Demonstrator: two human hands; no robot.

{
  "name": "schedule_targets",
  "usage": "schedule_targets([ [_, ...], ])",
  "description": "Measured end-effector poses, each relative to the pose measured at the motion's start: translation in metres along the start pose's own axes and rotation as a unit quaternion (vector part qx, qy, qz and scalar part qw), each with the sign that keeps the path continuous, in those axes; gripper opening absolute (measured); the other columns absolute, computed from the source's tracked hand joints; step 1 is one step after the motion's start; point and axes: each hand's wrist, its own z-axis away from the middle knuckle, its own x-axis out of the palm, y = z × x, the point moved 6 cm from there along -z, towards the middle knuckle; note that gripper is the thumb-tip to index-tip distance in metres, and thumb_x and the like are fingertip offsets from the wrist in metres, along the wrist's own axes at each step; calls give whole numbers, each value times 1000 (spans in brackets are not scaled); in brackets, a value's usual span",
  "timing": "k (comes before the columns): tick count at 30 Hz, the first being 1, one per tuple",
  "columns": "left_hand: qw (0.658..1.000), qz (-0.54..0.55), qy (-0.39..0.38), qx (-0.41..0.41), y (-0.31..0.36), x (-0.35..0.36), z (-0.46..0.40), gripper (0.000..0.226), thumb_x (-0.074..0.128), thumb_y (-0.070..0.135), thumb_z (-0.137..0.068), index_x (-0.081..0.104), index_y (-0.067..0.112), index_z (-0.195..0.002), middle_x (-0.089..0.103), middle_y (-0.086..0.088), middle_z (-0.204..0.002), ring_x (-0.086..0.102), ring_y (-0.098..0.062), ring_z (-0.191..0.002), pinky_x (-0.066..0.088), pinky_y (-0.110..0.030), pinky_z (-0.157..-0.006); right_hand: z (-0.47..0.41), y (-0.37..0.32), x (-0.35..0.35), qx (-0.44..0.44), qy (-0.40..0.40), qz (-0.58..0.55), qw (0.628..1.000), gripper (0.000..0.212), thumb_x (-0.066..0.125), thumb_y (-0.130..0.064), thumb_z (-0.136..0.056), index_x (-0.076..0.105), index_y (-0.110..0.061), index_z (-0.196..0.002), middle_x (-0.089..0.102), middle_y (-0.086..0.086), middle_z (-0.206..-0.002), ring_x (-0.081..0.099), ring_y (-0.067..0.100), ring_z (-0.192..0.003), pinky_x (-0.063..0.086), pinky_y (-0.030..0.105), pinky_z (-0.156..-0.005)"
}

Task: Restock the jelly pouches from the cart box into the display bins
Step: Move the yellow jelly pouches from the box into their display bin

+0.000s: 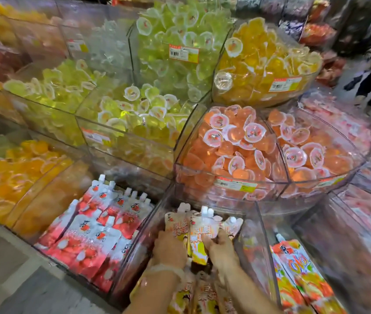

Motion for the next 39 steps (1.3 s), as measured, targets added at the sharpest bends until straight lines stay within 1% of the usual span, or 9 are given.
schedule_targets([
  [7,994,84,32,-54,-5,8,-1,33,39,20,-98,39,-3,-122,52,-25,-128,50,-40,-119,39,-43,-95,-7,5,1,30,-8,34,999,22,54,-20,-95,37,-12,-83,37,7,-70,35,15,-60,29,26,-53],
  [13,999,-16,33,-39,-11,3,-6,31,38,26,-97,46,6,-120,55,-13,-129,50,-32,-121,37,-40,-99,1,-4,-4,18,39,129,991,20,57,-27,-93,42,-13,-91,54,5,-86,49,20,-75,30,10,-43],
  [19,986,-120,40,112,-4,-15,-2,24,33,6,-97,50,2,-114,64,-15,-114,63,-28,-105,52,-35,-84,1,3,-9,18,61,141,988,29,59,-27,-91,38,-15,-75,48,1,-69,54,25,-79,45,35,-74],
  [23,972,-159,50,166,-1,-24,7,31,31,5,-98,36,3,-129,61,-14,-118,62,-26,-105,47,-29,-80,1,4,-10,5,73,135,988,28,61,-29,-90,41,-11,-83,47,0,-68,56,27,-80,48,41,-78],
  [27,928,-252,19,275,-2,-18,14,78,43,1,-91,-4,18,-150,52,-13,-124,62,-26,-102,47,-30,-74,4,10,-7,-2,40,126,991,38,70,-27,-84,34,-19,-73,43,-3,-66,48,18,-67,42,32,-62],
  [30,925,-251,-6,286,-5,-14,12,87,40,-2,-90,-18,26,-149,53,-14,-119,61,-29,-99,42,-32,-72,2,15,-9,-3,23,164,986,38,71,-22,-83,35,-22,-70,44,-5,-64,46,18,-64,42,32,-63],
  [34,949,-161,-49,266,-10,-13,11,85,32,-3,-90,-12,40,-147,54,-14,-109,59,-29,-94,46,-39,-81,-4,20,-11,11,13,132,991,31,72,-17,-82,43,-21,-71,52,1,-68,51,23,-69,51,42,-74],
  [36,964,-104,-58,238,-13,-13,11,67,28,5,-95,6,38,-149,56,-16,-99,58,-30,-87,46,-39,-75,-6,22,-11,15,6,123,992,27,73,-17,-82,46,-19,-74,55,5,-76,52,21,-75,51,42,-80],
  [39,958,-133,-44,251,-12,-13,7,51,34,13,-99,25,33,-145,57,-14,-111,59,-28,-92,44,-36,-75,-8,22,-11,14,-1,108,994,27,73,-14,-81,47,-19,-73,55,5,-77,52,20,-75,50,39,-79],
])
